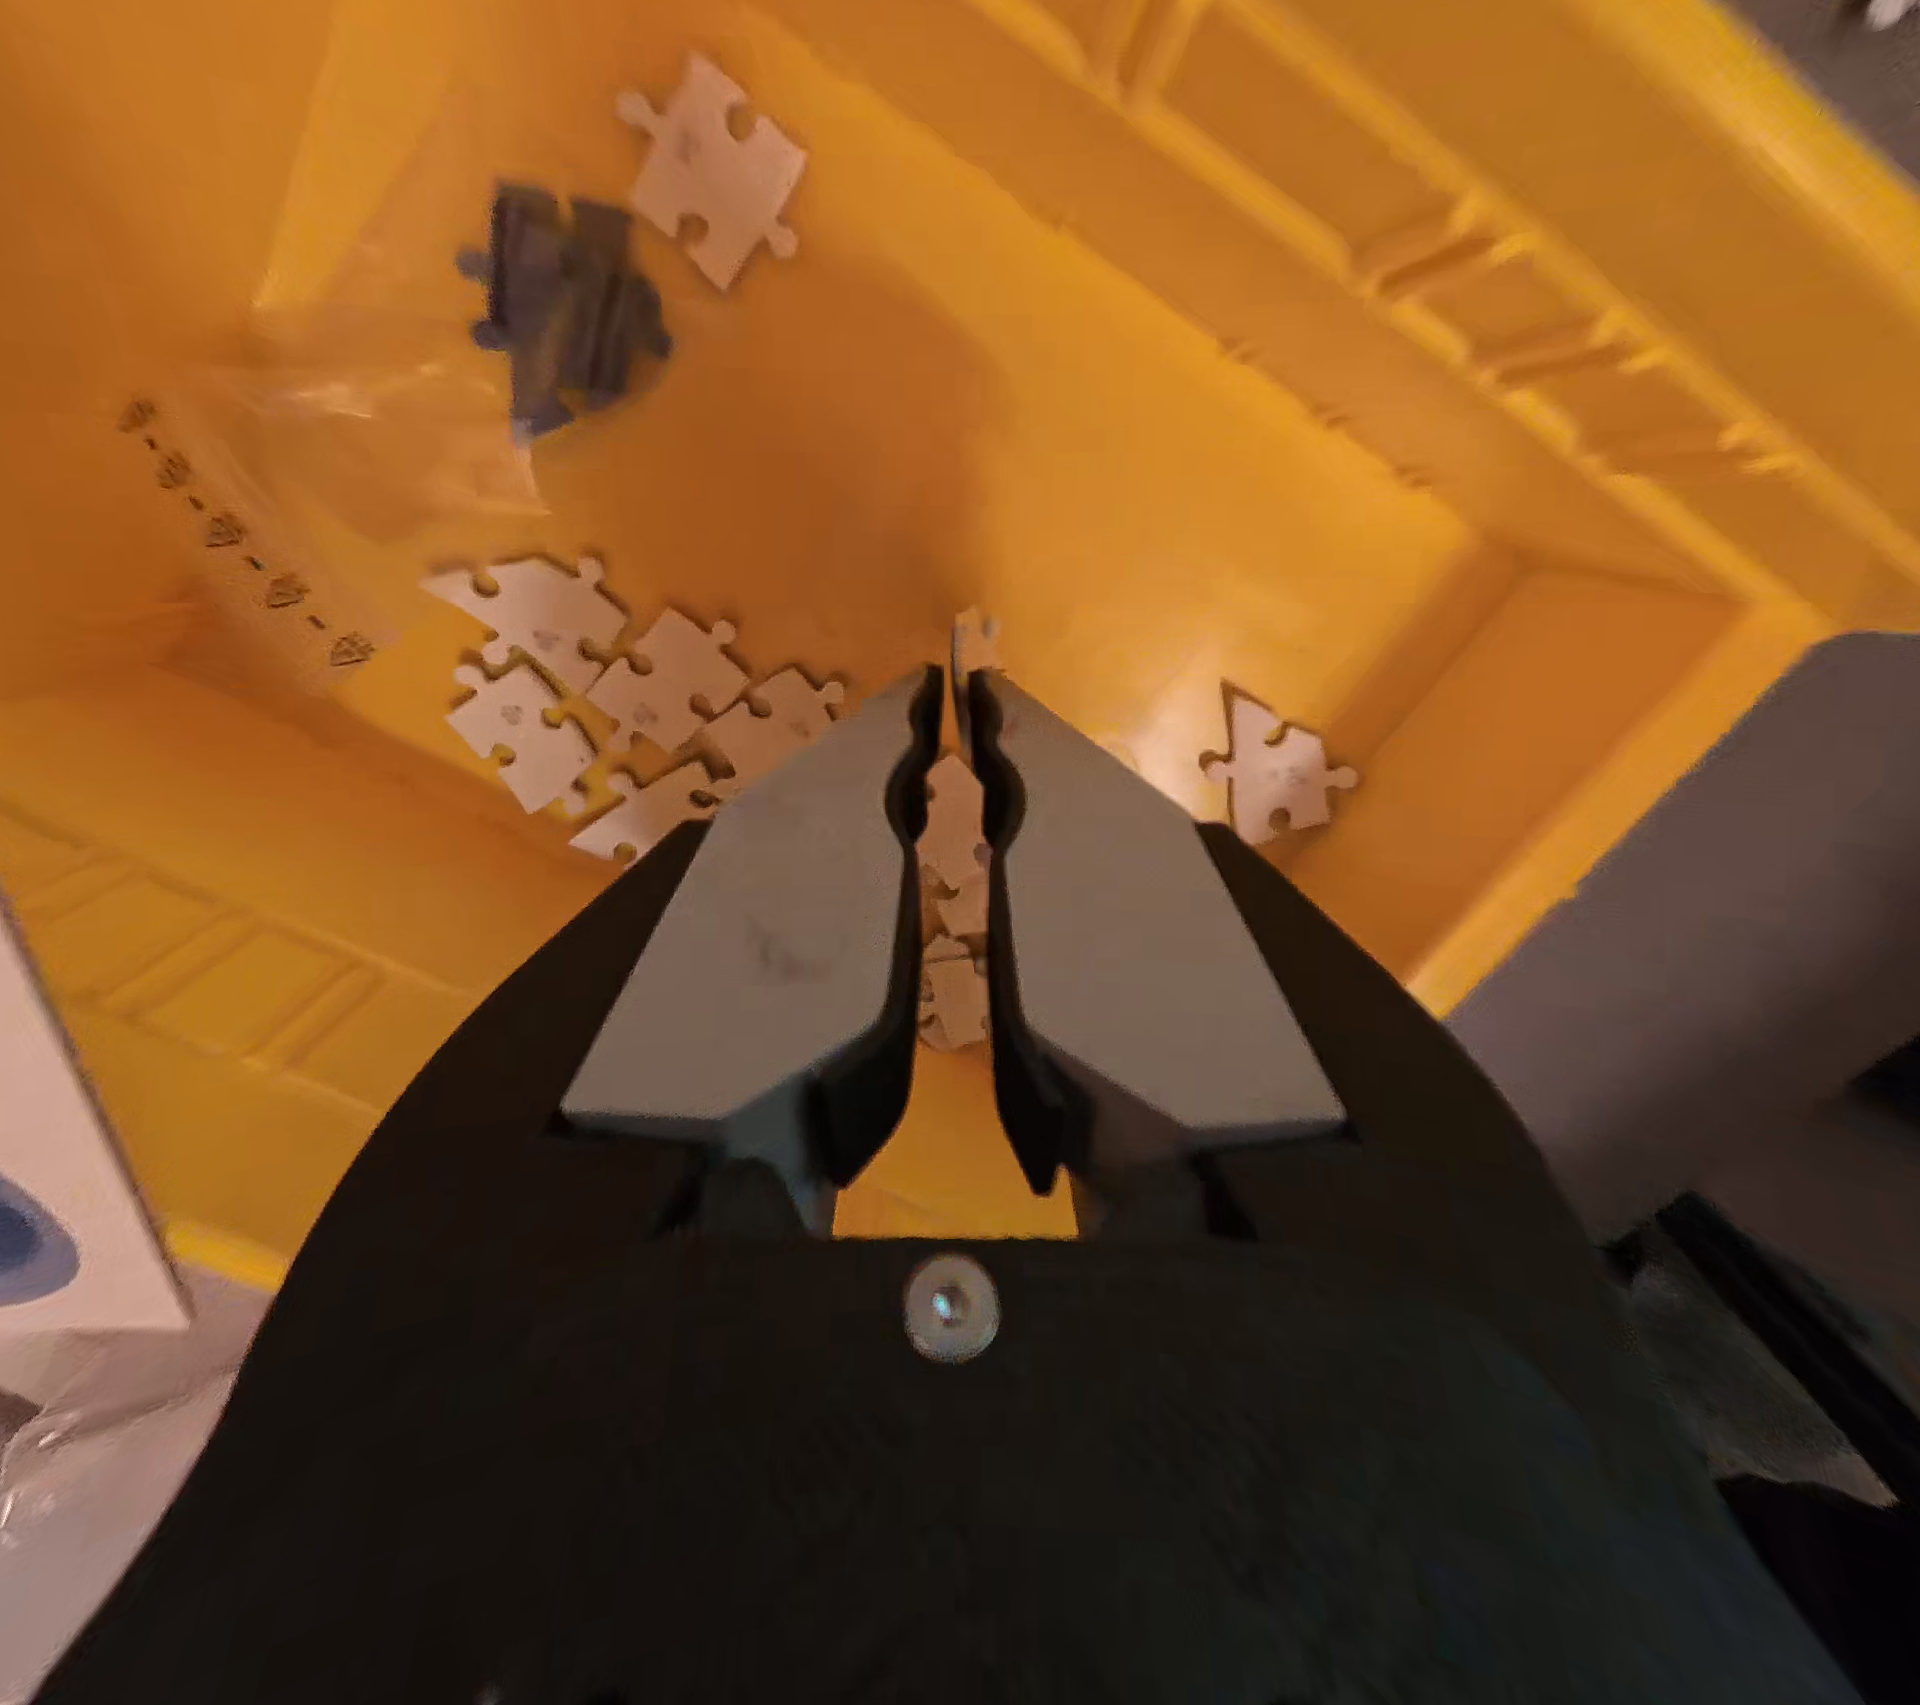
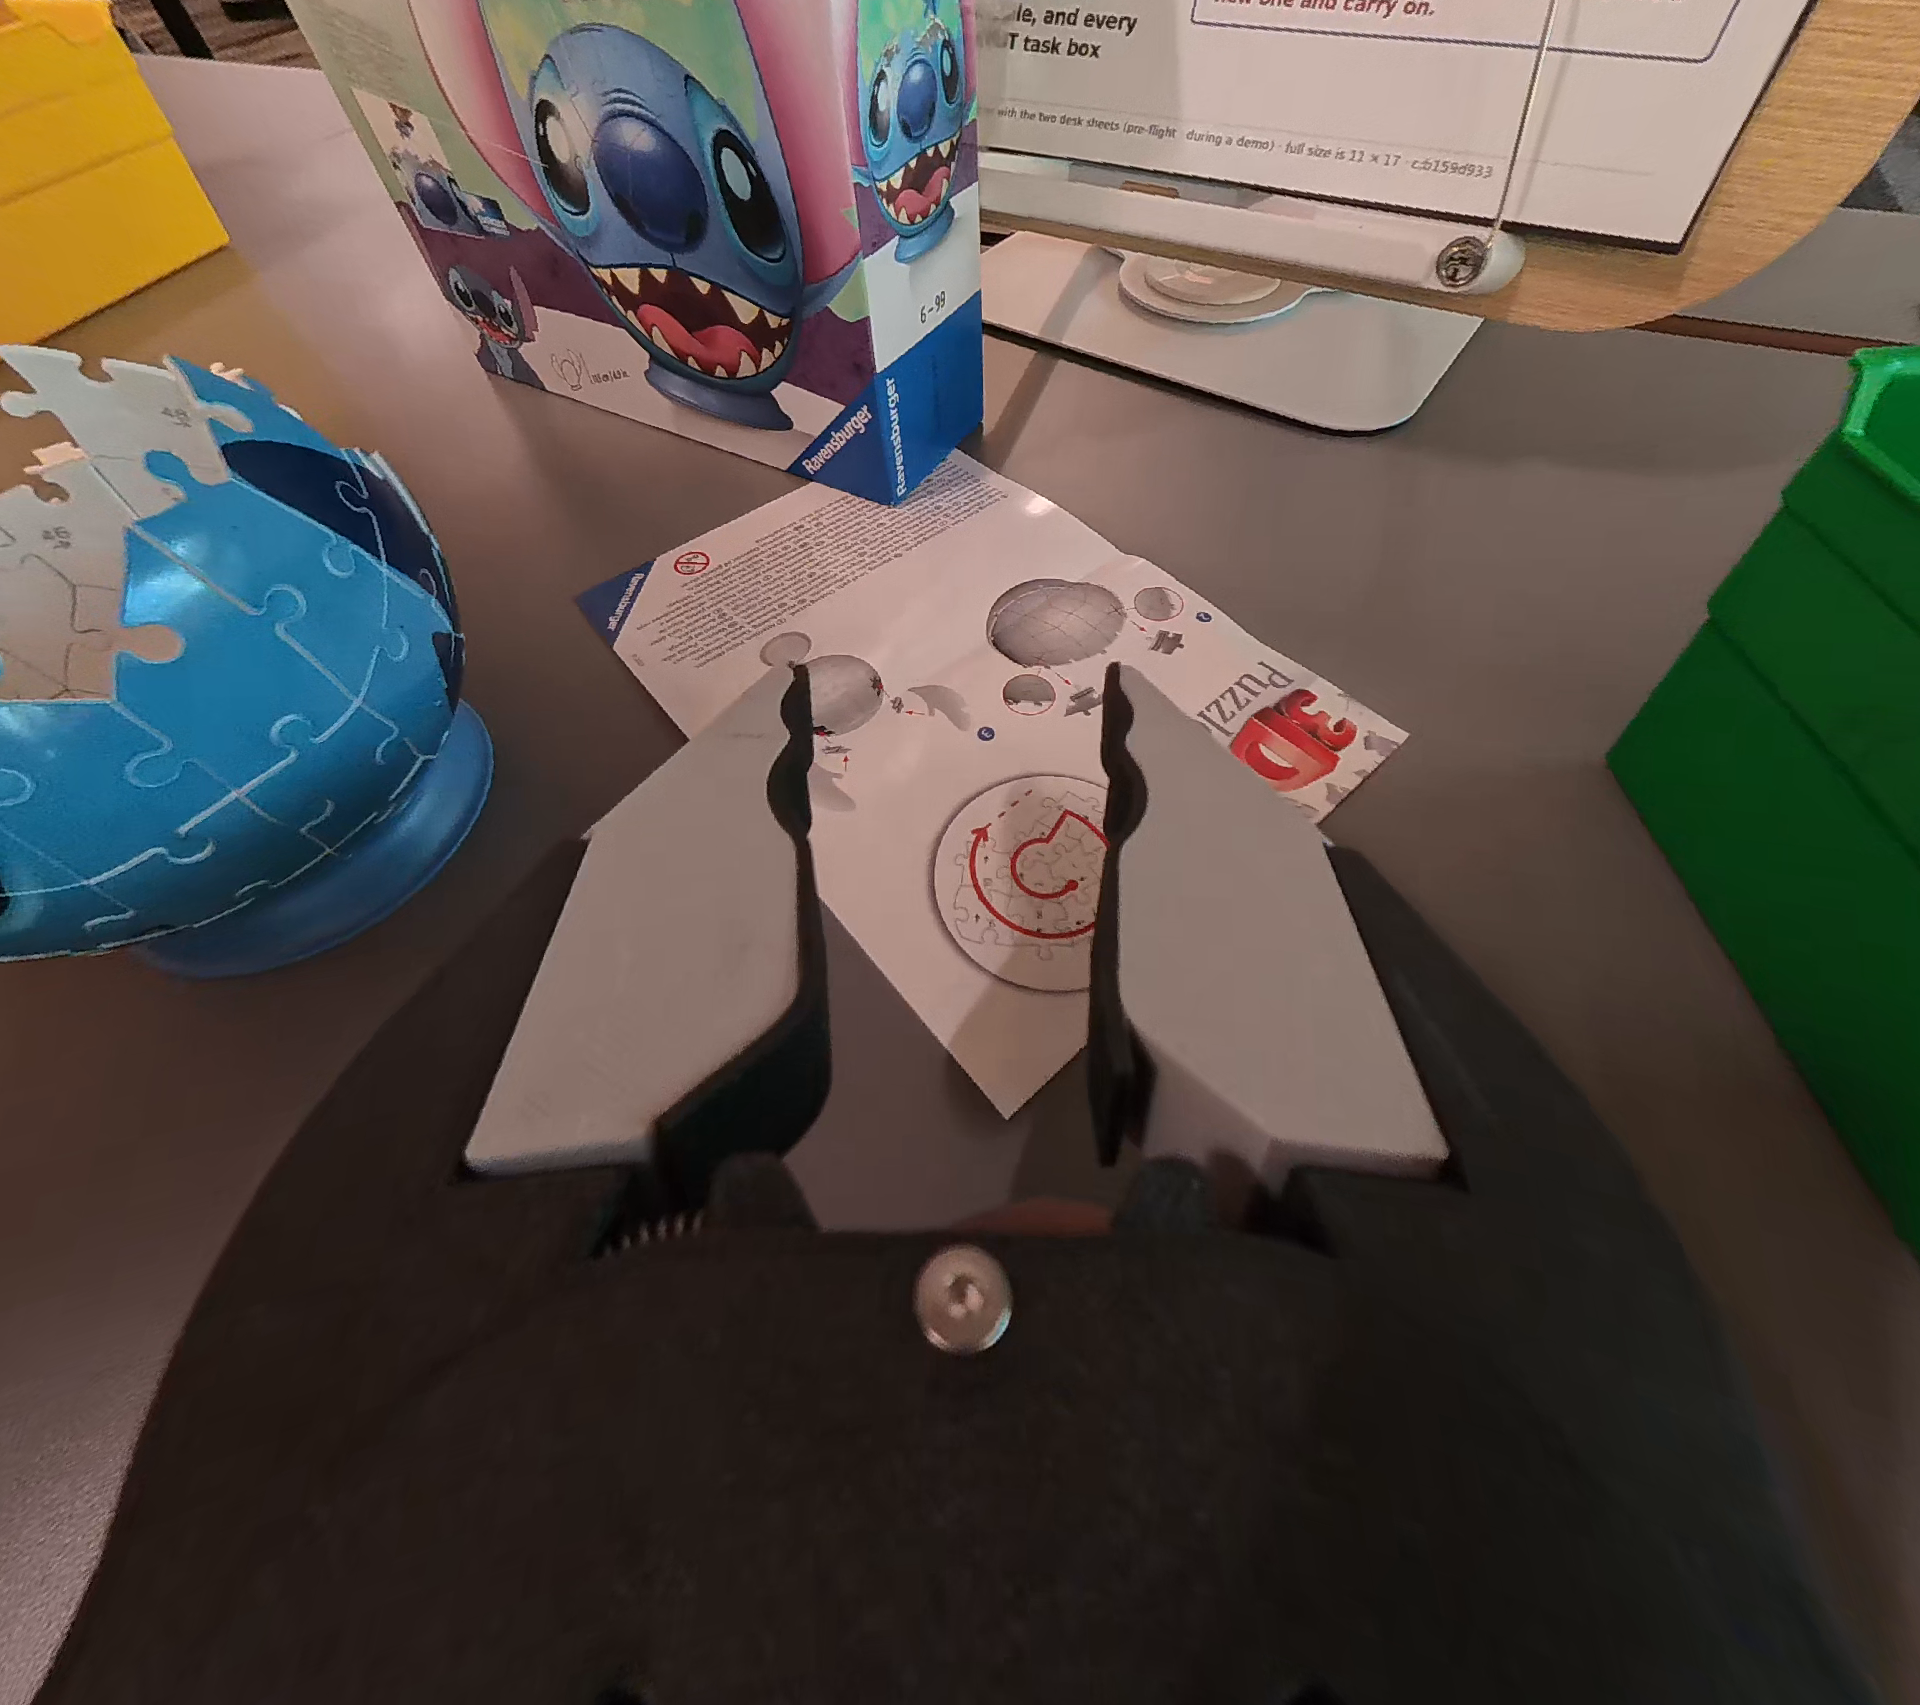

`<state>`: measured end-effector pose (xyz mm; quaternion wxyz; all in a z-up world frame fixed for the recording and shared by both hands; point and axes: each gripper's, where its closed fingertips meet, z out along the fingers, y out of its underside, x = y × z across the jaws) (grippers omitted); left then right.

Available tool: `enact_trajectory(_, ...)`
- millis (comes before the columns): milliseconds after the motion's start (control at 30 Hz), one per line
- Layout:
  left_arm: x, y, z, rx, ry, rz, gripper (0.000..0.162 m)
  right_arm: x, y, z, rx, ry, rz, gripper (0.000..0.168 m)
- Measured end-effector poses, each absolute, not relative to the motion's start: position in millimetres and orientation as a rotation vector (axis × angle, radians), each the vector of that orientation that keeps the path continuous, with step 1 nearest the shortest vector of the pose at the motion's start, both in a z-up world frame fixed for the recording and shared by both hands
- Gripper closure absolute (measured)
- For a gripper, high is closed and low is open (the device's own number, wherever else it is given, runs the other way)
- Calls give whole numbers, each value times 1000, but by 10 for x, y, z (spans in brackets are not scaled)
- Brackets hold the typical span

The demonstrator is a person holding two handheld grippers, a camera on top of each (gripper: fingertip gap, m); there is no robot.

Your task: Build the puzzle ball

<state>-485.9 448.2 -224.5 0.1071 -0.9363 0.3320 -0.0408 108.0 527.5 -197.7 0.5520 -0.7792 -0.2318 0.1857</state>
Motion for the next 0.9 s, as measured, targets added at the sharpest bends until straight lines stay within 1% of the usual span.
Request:
enact_trajectory(33,-4885,4519,-2190,-2750,957,-103,157,1075,5273,-1979,-1843,-552,438,115)
enact_trajectory(100,-4958,4619,-2138,-2732,927,-37,162,1069,5267,-1976,-1839,-558,436,115)
enact_trajectory(133,-4978,4657,-2141,-2732,913,-25,161,1069,5264,-1973,-1837,-559,437,116)
enact_trajectory(233,-5028,4694,-2240,-2789,864,-27,146,1071,5258,-1958,-1828,-556,442,116)
enact_trajectory(267,-5074,4682,-2289,-2816,866,1,145,1071,5253,-1952,-1825,-555,445,116)
enact_trajectory(467,-5338,4564,-2524,-2943,882,195,124,1067,5230,-1924,-1808,-553,462,117)
enact_trajectory(500,-5326,4538,-2561,-2963,884,172,124,1066,5228,-1923,-1807,-554,464,118)
enact_trajectory(533,-5276,4560,-2563,-2951,868,118,128,1063,5226,-1921,-1805,-555,465,118)
enact_trajectory(633,-5353,4604,-2582,-2976,800,122,116,1055,5213,-1912,-1798,-561,471,119)
enact_trajectory(700,-5391,4585,-2592,-3021,738,78,112,1049,5201,-1904,-1793,-564,478,119)
enact_trajectory(767,-5449,4573,-2593,-3044,705,80,105,1048,5191,-1894,-1787,-563,486,120)
enact_trajectory(800,-5448,4571,-2598,-3043,702,62,105,1047,5187,-1889,-1784,-563,491,120)
enact_trajectory(833,-5413,4555,-2605,-3048,707,12,113,1045,5184,-1885,-1782,-563,497,121)
enact_trajectory(900,-5402,4547,-2608,-3054,707,-4,116,1045,5184,-1882,-1782,-561,505,121)
